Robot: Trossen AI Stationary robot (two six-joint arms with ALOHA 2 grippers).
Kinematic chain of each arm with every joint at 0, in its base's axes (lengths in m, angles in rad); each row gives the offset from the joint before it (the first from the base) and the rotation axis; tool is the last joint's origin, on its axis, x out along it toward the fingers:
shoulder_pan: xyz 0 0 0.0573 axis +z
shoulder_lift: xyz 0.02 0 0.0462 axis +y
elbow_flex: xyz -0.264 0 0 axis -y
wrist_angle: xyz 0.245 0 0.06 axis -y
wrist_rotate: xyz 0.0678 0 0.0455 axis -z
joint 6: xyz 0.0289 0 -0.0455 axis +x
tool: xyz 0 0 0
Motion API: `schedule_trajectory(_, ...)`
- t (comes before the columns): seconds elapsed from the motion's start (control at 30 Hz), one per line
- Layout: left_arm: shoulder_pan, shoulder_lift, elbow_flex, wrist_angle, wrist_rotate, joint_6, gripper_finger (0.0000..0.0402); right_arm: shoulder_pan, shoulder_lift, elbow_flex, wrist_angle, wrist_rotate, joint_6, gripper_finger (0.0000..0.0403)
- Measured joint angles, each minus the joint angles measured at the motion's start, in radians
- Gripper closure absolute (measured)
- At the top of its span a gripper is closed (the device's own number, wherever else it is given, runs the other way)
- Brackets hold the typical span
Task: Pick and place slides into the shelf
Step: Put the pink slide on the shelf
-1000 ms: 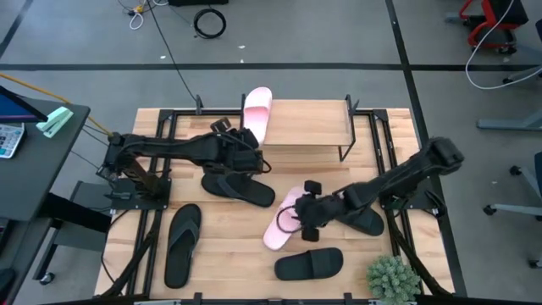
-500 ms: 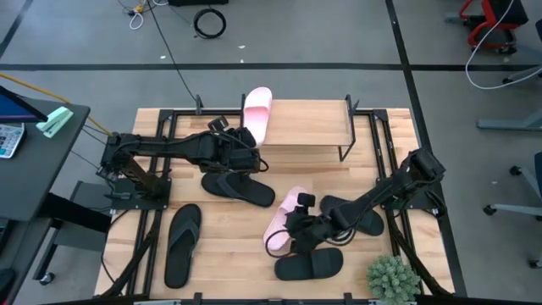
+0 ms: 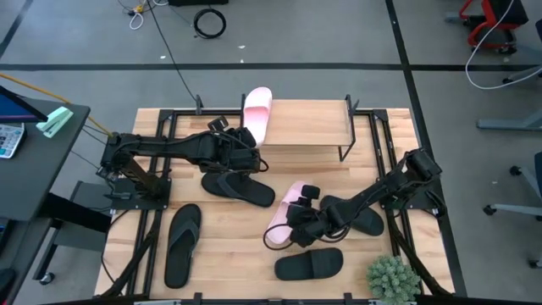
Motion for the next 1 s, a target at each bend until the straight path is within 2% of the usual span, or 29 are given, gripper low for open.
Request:
schedule_trajectory(0.17, 0.000, 0.000, 0.000, -0.004, 0.000, 0.009, 0.0289, -0.024, 0.015, -0.006, -0.054, -0.012, 0.007, 0.0239)
schedule_trajectory(0.3, 0.000, 0.001, 0.000, -0.006, -0.001, 0.009, 0.0286, -0.035, 0.016, -0.006, -0.073, 0.033, -0.002, 0.0240)
schedule_trajectory(0.43, 0.000, 0.001, 0.000, -0.007, -0.001, 0.031, 0.0285, -0.064, 0.016, -0.006, -0.127, 0.015, 0.001, 0.0253)
schedule_trajectory(0.6, 0.000, 0.000, 0.000, -0.007, 0.000, 0.032, 0.0291, -0.103, 0.016, -0.007, -0.158, 0.006, 0.009, 0.0298)
schedule_trajectory(0.77, 0.000, -0.026, 0.000, -0.024, 0.000, 0.034, 0.0289, -0.125, 0.016, -0.007, -0.157, -0.005, 0.012, 0.0385)
schedule_trajectory(1.0, -0.005, -0.136, 0.000, -0.048, 0.000, 0.031, 0.0292, -0.081, -0.017, 0.022, -0.156, -0.022, 0.012, 0.0393)
